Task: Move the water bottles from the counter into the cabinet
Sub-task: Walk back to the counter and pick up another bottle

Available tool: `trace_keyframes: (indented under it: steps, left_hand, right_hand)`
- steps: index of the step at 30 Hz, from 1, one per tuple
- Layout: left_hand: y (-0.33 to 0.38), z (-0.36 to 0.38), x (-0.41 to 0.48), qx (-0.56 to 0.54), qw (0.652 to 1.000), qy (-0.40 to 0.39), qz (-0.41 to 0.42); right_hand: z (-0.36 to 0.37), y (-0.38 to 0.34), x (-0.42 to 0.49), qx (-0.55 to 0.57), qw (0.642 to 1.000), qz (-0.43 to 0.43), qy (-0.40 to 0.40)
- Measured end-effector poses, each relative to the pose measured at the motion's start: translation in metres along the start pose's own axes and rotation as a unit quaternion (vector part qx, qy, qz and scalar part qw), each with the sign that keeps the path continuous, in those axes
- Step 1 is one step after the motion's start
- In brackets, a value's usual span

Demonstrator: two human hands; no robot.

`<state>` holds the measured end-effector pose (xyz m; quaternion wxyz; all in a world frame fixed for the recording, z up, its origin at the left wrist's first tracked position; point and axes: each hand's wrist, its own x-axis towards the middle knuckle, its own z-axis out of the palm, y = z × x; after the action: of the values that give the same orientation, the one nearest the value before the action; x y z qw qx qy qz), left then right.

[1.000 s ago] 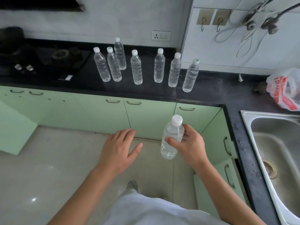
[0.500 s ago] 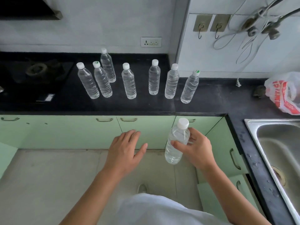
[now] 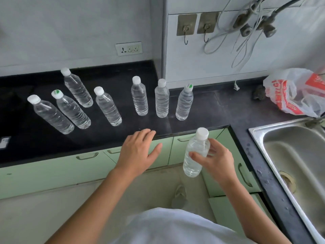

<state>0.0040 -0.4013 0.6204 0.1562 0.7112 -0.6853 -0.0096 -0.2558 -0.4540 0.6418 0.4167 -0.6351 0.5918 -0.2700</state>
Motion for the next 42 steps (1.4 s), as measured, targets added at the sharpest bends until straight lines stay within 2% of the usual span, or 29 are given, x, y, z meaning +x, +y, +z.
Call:
trace_keyframes:
  steps: [8, 15, 19, 26, 34, 42]
  left_hand:
    - [-0.027, -0.001, 0.027, 0.025, 0.993, 0.002, -0.118]
    - [-0.060, -0.017, -0.005, 0.045, 0.962, 0.046, -0.264]
    - [-0.085, -0.024, -0.011, 0.040, 0.948, 0.059, -0.310]
    - [-0.146, -0.015, 0.013, -0.014, 0.952, 0.068, -0.300]
    - [-0.230, 0.022, 0.058, -0.169, 0.948, -0.034, -0.268]
    - [-0.262, 0.038, 0.090, -0.284, 0.932, -0.040, -0.220]
  right_hand:
    - [0.031, -0.028, 0.096, -0.024, 0.994, -0.048, -0.094]
    - [0.090, -0.078, 0.143, -0.053, 0.967, -0.142, -0.203]
    - [0.125, -0.103, 0.151, -0.053, 0.958, -0.160, -0.232]
    - [0.170, -0.122, 0.158, -0.065, 0.964, -0.138, -0.217]
    - [0.198, -0.121, 0.164, -0.086, 0.983, -0.067, -0.146]
    - [0.206, -0.116, 0.157, -0.068, 0.994, -0.011, -0.088]
